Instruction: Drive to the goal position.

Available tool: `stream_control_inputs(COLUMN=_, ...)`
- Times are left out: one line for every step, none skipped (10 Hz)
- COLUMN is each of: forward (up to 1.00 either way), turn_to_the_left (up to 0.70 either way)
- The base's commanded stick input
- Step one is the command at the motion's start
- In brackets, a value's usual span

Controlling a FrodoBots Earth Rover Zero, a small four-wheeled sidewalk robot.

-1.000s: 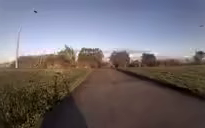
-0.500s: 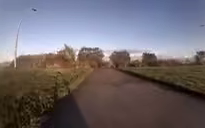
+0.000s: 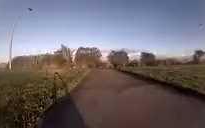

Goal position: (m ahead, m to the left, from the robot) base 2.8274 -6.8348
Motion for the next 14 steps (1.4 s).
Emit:
stream_control_inputs(forward=0.7, turn_to_the_left=0.0)
stream_control_inputs(forward=0.7, turn_to_the_left=0.0)
stream_control_inputs(forward=0.7, turn_to_the_left=0.0)
stream_control_inputs(forward=0.7, turn_to_the_left=0.0)
stream_control_inputs(forward=0.7, turn_to_the_left=0.0)
stream_control_inputs(forward=0.7, turn_to_the_left=0.0)
stream_control_inputs(forward=0.7, turn_to_the_left=0.0)
stream_control_inputs(forward=0.7, turn_to_the_left=0.0)
stream_control_inputs(forward=0.7, turn_to_the_left=0.0)
stream_control_inputs(forward=0.7, turn_to_the_left=0.0)
stream_control_inputs(forward=0.7, turn_to_the_left=0.0)
stream_control_inputs(forward=0.7, turn_to_the_left=0.0)
stream_control_inputs(forward=0.7, turn_to_the_left=0.0)
stream_control_inputs(forward=0.7, turn_to_the_left=0.0)
